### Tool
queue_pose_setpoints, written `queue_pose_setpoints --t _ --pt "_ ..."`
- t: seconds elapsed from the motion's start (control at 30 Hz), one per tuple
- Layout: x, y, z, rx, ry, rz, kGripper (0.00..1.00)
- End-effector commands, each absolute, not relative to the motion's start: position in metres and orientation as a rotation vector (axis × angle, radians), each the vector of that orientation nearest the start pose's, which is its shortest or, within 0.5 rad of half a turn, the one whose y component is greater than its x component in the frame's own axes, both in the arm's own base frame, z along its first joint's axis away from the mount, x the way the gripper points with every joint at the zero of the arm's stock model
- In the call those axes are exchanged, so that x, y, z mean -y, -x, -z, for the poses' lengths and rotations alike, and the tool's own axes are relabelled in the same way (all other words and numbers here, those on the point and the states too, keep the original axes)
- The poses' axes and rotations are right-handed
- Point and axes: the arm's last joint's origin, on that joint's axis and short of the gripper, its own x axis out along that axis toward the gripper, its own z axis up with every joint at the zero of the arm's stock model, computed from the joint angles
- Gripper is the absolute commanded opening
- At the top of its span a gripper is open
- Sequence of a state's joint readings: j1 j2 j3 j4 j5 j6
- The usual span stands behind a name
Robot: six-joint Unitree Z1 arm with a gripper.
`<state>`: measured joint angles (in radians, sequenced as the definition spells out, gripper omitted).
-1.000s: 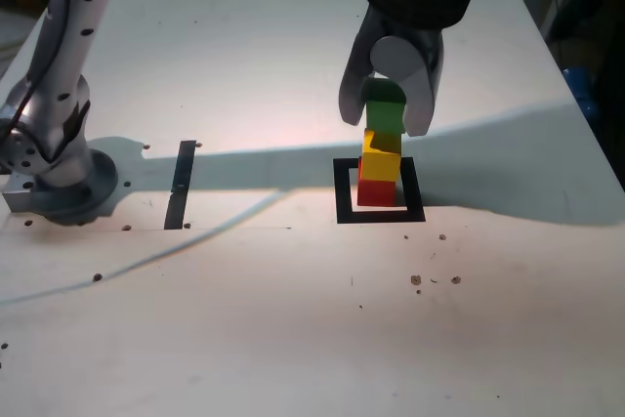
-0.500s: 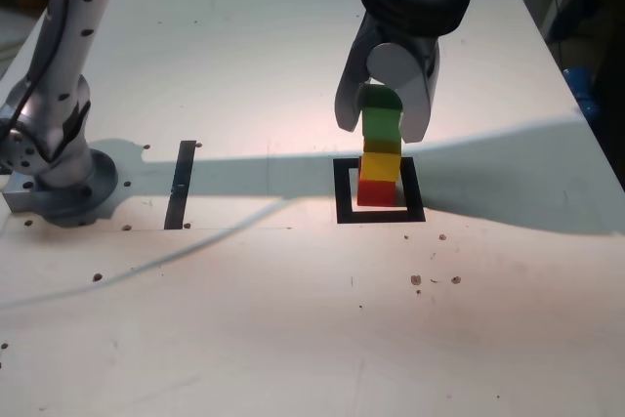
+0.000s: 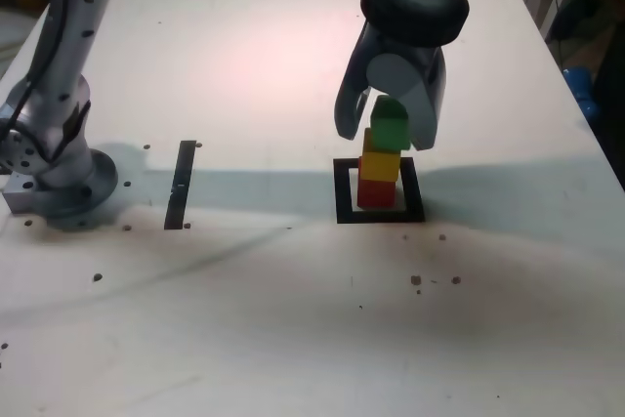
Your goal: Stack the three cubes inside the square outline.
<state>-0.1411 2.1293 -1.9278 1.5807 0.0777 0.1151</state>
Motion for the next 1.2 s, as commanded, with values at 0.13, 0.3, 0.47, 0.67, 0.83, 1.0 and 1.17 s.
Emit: queue_pose_setpoints --t 0.13,0.3,0.47,0.67,0.83,1.0,1.17 --pt "0.050 -0.374 -0.301 -1.775 -0.285 0.145 1.00" --pt "0.048 -0.362 -0.310 -1.767 -0.291 0.133 1.00" --pt "0.044 -0.339 -0.322 -1.763 -0.293 0.107 1.00" --pt "0.038 -0.302 -0.324 -1.768 -0.277 0.070 1.00" --pt "0.034 -0.270 -0.308 -1.770 -0.250 0.046 1.00" --pt "0.029 -0.242 -0.283 -1.792 -0.215 0.039 1.00" --pt "0.023 -0.218 -0.259 -1.824 -0.173 0.026 1.00"
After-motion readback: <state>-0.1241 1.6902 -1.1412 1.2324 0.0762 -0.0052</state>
